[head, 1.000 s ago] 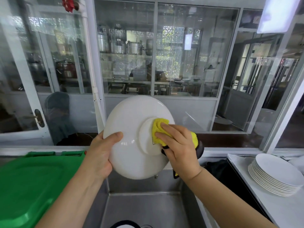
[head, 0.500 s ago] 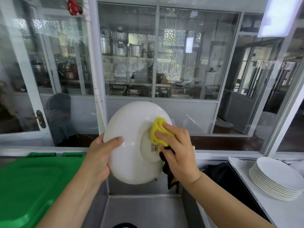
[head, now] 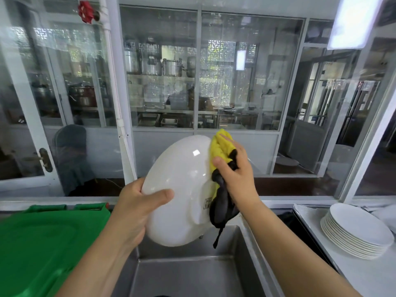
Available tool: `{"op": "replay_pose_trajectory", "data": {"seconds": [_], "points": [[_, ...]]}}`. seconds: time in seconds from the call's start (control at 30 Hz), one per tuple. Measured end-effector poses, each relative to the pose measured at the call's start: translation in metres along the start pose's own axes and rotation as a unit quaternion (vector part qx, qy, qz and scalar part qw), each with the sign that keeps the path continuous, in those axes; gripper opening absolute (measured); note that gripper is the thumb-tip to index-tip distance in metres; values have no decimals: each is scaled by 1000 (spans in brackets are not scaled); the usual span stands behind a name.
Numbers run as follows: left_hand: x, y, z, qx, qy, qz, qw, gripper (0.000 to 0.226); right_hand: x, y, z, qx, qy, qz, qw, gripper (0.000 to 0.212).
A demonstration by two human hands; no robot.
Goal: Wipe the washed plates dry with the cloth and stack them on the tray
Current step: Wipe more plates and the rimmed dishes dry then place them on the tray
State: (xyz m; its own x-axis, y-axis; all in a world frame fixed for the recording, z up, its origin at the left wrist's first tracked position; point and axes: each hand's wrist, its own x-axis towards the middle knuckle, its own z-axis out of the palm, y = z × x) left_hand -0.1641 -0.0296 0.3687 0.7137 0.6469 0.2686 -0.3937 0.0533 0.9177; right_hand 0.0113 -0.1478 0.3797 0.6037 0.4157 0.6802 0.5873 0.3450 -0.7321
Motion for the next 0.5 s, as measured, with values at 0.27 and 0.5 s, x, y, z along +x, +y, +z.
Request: {"op": "replay_pose_trajectory", "data": {"seconds": [0.27,0.5], "points": [[17,-25,-24,-105,-12,-6,994,34,-25,29,-19,199,72,185,960,38],[26,-30,-51,-46,-148,-127,980,99,-13,8,-40,55,-26,128,990,44]]}}
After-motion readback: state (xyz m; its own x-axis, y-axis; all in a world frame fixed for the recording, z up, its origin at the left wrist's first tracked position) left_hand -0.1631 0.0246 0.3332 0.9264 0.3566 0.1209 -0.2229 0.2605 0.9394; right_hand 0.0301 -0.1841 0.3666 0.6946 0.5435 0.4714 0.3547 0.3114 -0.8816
